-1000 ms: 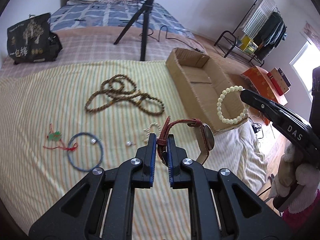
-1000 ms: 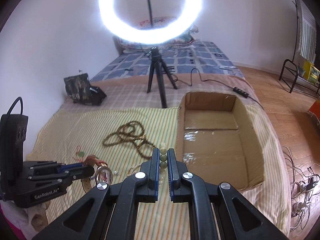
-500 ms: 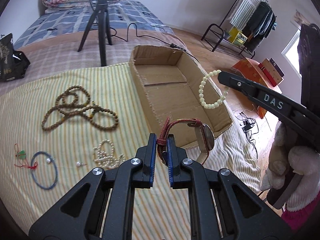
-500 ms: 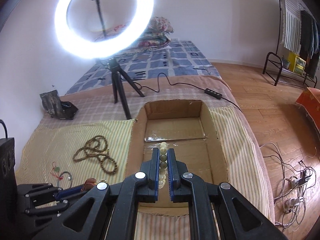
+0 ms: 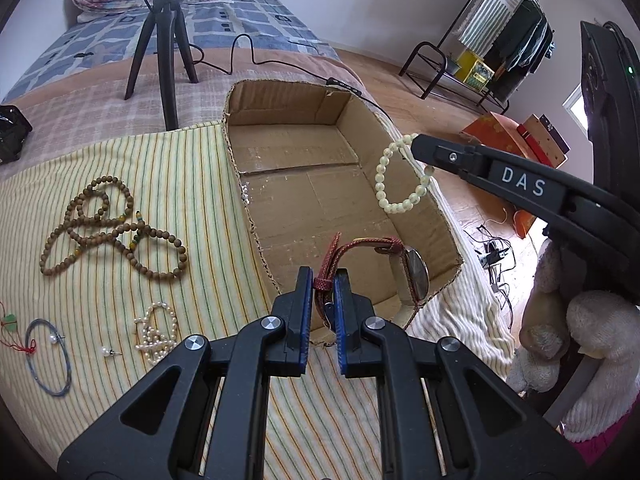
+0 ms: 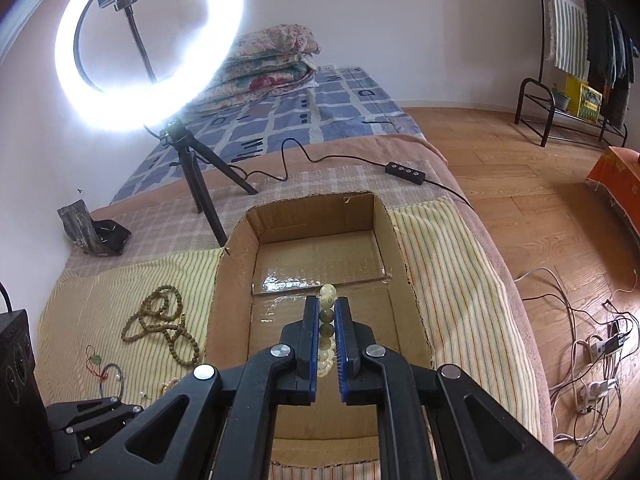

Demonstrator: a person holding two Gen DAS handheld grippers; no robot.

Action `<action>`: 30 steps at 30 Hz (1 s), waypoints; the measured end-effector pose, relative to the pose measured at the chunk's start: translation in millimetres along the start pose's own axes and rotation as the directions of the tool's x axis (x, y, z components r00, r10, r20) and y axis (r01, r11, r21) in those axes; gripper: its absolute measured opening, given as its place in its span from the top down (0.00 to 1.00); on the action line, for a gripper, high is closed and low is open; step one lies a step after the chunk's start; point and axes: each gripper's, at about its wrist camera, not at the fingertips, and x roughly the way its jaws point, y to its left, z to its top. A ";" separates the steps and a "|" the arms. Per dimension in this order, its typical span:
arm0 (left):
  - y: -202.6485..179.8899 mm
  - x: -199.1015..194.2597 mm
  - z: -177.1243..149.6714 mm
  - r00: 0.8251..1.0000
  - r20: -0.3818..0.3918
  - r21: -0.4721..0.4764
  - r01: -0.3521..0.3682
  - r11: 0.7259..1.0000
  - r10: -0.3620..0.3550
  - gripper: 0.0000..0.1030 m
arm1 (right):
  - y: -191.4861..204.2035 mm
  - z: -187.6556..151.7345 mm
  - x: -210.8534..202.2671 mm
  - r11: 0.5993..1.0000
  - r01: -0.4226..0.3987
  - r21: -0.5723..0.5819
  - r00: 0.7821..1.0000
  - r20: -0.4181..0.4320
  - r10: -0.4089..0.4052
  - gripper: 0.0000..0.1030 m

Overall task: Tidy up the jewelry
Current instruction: 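Open the right tool to drop the bracelet while the left tool drops the watch into the box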

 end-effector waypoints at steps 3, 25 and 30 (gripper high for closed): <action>-0.6 2.0 0.2 1.000 -0.009 0.005 0.009 1.000 -0.009 0.92 | 1.8 0.5 3.9 1.000 0.003 -0.006 1.000 -0.006 -0.003 0.95; 11.3 -23.0 -6.9 1.000 0.012 0.014 -0.025 1.000 0.025 0.83 | 4.2 3.0 -16.4 0.998 0.057 0.016 0.997 0.050 -0.058 0.45; 25.6 -37.8 -13.6 0.998 0.023 0.021 -0.056 0.998 0.055 0.83 | 4.7 0.7 -28.3 0.998 0.062 0.031 0.996 0.069 -0.064 0.44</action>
